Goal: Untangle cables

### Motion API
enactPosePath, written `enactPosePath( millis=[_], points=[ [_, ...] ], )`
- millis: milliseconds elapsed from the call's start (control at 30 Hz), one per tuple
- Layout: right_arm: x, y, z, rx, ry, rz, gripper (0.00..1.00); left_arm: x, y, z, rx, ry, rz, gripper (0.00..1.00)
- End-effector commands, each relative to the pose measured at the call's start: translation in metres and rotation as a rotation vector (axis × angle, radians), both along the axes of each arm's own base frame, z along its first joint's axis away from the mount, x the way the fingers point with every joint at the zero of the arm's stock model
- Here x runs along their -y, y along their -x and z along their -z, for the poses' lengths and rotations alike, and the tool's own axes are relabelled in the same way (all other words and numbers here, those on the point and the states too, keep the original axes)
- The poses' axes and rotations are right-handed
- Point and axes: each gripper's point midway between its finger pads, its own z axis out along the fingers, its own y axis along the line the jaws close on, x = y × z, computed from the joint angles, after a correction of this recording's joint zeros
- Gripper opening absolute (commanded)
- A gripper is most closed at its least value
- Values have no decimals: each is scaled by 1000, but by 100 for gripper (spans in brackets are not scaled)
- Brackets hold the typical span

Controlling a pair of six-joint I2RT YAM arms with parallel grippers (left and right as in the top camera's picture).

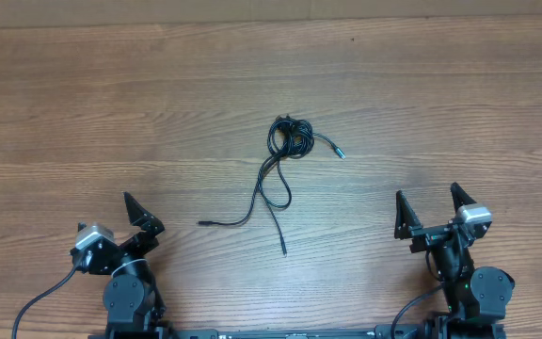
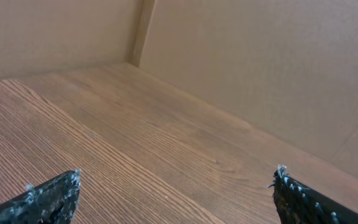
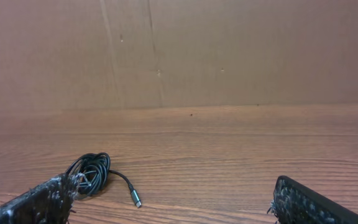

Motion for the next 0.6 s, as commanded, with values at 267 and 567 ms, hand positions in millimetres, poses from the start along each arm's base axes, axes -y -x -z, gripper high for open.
enactPosePath(
  millis=[267,567],
  points=[
    [1,0,2,2,1,5,100,-5,3,1,-9,-18,-30,99],
    [1,0,2,2,1,5,100,-5,3,1,-9,-18,-30,99]
  ],
)
